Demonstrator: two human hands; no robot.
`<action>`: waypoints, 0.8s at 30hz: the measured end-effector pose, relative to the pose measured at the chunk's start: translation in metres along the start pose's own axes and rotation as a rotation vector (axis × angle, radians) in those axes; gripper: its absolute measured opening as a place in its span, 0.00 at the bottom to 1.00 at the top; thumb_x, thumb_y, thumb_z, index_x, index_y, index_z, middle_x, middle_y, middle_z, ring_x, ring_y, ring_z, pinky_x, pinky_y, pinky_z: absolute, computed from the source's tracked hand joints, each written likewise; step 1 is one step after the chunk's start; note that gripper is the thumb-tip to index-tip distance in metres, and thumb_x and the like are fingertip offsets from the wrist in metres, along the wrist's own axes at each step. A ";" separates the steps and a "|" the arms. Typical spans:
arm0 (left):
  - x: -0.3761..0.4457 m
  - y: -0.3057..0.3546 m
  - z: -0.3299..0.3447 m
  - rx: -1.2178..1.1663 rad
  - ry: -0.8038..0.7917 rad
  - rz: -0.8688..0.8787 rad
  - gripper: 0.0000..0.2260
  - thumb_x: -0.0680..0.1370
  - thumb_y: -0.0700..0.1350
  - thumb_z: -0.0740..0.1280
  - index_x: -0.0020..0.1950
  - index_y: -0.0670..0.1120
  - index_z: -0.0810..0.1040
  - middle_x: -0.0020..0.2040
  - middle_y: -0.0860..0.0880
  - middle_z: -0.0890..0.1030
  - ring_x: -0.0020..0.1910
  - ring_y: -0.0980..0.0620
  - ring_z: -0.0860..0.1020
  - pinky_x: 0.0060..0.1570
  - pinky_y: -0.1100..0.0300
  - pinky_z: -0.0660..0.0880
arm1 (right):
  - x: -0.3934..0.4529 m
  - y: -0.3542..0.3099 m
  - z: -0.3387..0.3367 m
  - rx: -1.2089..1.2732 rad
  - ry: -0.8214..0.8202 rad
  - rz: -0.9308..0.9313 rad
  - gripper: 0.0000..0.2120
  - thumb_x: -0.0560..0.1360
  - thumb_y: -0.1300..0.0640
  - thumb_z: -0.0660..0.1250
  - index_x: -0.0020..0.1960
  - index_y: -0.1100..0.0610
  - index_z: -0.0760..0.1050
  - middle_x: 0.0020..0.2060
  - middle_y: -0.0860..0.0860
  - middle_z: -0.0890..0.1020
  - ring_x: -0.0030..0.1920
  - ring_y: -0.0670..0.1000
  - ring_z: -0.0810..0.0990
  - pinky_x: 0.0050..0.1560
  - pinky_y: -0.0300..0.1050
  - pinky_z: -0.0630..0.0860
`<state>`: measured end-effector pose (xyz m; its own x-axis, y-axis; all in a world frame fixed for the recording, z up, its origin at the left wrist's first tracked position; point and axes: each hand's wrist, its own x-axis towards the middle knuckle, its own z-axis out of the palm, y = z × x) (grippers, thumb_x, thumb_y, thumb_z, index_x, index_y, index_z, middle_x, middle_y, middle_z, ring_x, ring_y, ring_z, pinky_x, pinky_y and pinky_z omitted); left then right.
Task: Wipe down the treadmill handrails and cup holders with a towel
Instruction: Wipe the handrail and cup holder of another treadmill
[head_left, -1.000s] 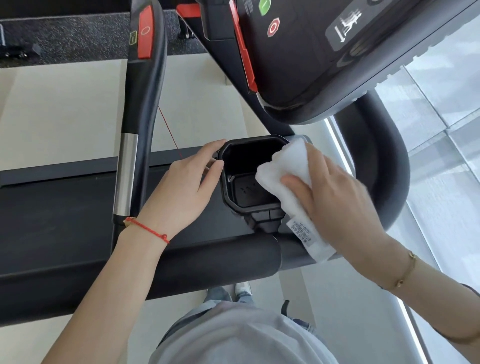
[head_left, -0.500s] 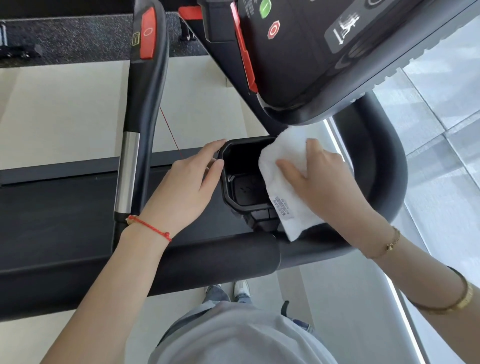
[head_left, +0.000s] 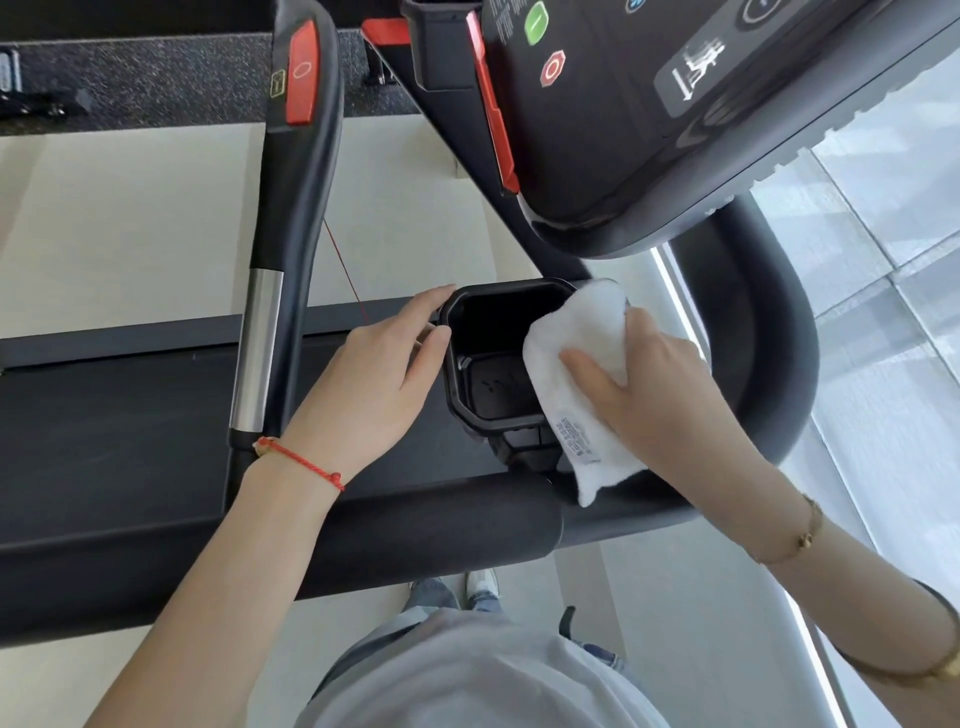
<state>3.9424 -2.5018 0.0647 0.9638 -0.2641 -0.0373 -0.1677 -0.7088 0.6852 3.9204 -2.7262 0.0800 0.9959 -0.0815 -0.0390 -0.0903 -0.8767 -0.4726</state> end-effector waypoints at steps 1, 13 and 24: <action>0.000 0.000 0.000 0.000 0.000 0.000 0.20 0.84 0.50 0.55 0.77 0.57 0.64 0.46 0.58 0.79 0.46 0.53 0.80 0.53 0.50 0.77 | -0.001 0.001 -0.001 0.002 -0.014 0.014 0.19 0.78 0.43 0.63 0.45 0.57 0.60 0.32 0.47 0.67 0.32 0.45 0.66 0.29 0.38 0.58; -0.001 -0.001 0.000 -0.012 -0.003 -0.004 0.20 0.85 0.50 0.55 0.77 0.57 0.63 0.47 0.54 0.81 0.44 0.53 0.80 0.50 0.48 0.77 | 0.015 -0.001 -0.013 -0.025 0.015 -0.166 0.16 0.81 0.49 0.58 0.62 0.58 0.64 0.43 0.48 0.71 0.35 0.50 0.67 0.34 0.46 0.59; -0.002 -0.001 0.001 -0.036 -0.003 0.001 0.20 0.84 0.50 0.55 0.77 0.56 0.63 0.45 0.55 0.81 0.41 0.54 0.79 0.47 0.48 0.77 | 0.023 -0.012 -0.008 -0.401 0.072 -0.675 0.14 0.70 0.61 0.68 0.56 0.61 0.77 0.48 0.56 0.80 0.46 0.60 0.76 0.49 0.48 0.73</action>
<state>3.9408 -2.5014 0.0631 0.9629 -0.2672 -0.0386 -0.1615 -0.6848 0.7106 3.9446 -2.7210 0.0919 0.8342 0.5111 0.2070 0.5258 -0.8504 -0.0194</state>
